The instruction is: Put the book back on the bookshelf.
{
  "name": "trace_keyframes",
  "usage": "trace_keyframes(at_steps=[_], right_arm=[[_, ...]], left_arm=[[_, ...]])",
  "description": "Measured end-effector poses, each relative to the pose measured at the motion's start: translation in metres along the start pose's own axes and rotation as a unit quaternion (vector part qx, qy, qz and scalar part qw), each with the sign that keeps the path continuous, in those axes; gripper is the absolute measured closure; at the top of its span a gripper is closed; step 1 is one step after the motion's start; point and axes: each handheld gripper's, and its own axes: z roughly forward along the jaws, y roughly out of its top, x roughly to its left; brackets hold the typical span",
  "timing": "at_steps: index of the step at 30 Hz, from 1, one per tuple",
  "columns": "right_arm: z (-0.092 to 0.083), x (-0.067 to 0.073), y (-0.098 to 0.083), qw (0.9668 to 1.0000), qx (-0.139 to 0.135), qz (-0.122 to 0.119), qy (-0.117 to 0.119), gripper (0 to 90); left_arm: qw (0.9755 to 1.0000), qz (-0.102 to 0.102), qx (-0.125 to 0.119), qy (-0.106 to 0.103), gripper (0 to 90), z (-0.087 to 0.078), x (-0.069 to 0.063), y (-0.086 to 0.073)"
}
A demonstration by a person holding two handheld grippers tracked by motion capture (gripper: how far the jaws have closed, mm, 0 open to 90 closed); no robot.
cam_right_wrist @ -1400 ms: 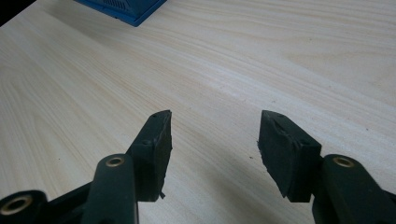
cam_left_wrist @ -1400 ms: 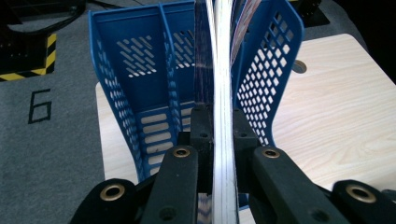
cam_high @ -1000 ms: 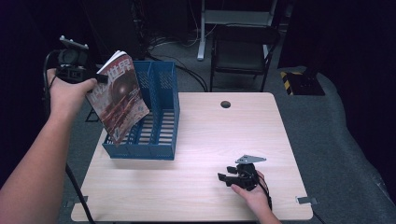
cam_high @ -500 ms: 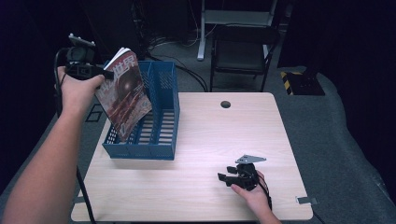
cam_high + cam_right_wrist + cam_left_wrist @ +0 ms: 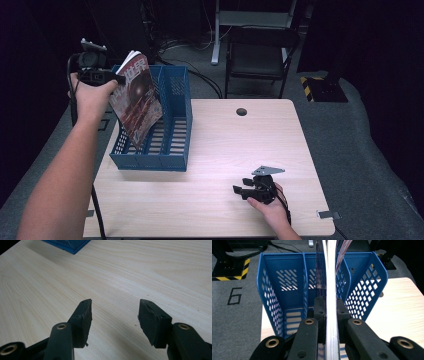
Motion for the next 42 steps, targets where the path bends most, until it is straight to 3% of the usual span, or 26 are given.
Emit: trace_keyframes(at_steps=[7,20,42], right_arm=[[0.0,0.0,0.0,1.0,0.001,0.003,0.0,44.2],[0.001,0.001,0.0,1.0,0.005,0.003,0.0,44.2],[0.0,0.001,0.0,1.0,0.002,0.003,0.002,44.2]], left_arm=[[0.9999,-0.005,-0.009,0.002,83.8,0.008,0.003,-0.006],[0.9999,-0.008,0.004,0.005,83.9,0.036,0.002,-0.022],[0.9997,-0.013,0.012,0.015,83.8,0.065,0.003,-0.043]])
